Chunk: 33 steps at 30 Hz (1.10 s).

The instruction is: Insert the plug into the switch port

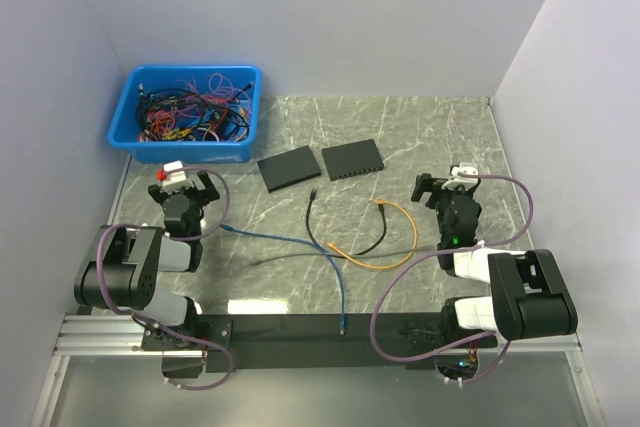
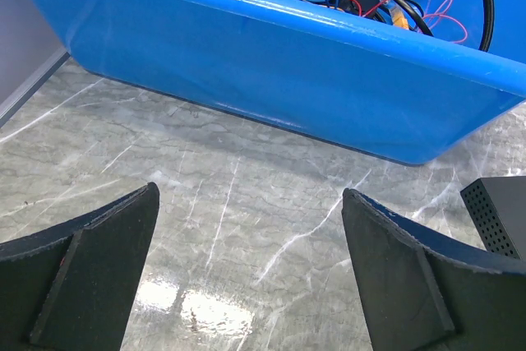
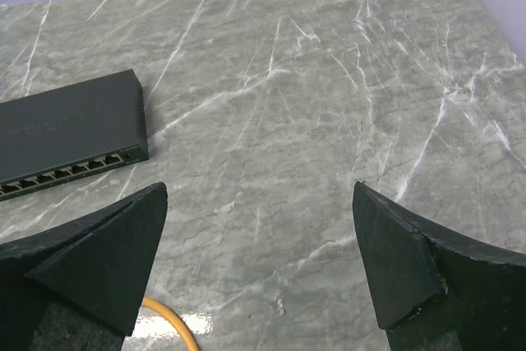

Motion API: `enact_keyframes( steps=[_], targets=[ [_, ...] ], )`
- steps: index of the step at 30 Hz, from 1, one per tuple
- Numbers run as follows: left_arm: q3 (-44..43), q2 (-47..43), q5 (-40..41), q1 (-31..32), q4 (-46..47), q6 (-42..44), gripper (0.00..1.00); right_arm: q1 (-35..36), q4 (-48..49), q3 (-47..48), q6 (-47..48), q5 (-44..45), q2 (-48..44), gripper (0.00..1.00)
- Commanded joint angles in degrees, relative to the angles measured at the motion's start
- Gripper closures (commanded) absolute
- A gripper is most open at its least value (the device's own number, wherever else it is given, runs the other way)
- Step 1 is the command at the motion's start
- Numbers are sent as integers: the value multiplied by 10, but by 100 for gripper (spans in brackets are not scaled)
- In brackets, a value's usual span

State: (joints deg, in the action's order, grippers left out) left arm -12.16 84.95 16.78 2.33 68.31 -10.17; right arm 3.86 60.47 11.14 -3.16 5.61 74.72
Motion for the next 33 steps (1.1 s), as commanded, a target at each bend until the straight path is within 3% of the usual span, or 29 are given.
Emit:
enact_keyframes(
  steps=[1, 16, 19, 23, 28, 31, 33],
  targets=[
    [-14, -12, -8, 1, 29, -5, 1, -3, 32, 13, -2, 6, -2, 0],
    [-14, -12, -8, 1, 29, -4, 1, 2, 34, 17, 5, 8, -5, 0],
    [-14, -12, -8, 1, 29, -4, 1, 23, 0, 16, 25, 12, -44, 0],
    [-14, -11, -8, 1, 29, -4, 1, 91, -119, 42, 83, 41, -135, 0],
    [-14, -12, -7, 1, 28, -4, 1, 146, -245, 142, -20, 35, -202, 0],
    [-14, -12, -8, 1, 29, -4, 1, 185, -411, 256, -54, -30, -208, 0],
    [-14, -11, -8, 1, 28, -4, 1, 193, -480, 313, -92, -145, -185, 0]
  ],
)
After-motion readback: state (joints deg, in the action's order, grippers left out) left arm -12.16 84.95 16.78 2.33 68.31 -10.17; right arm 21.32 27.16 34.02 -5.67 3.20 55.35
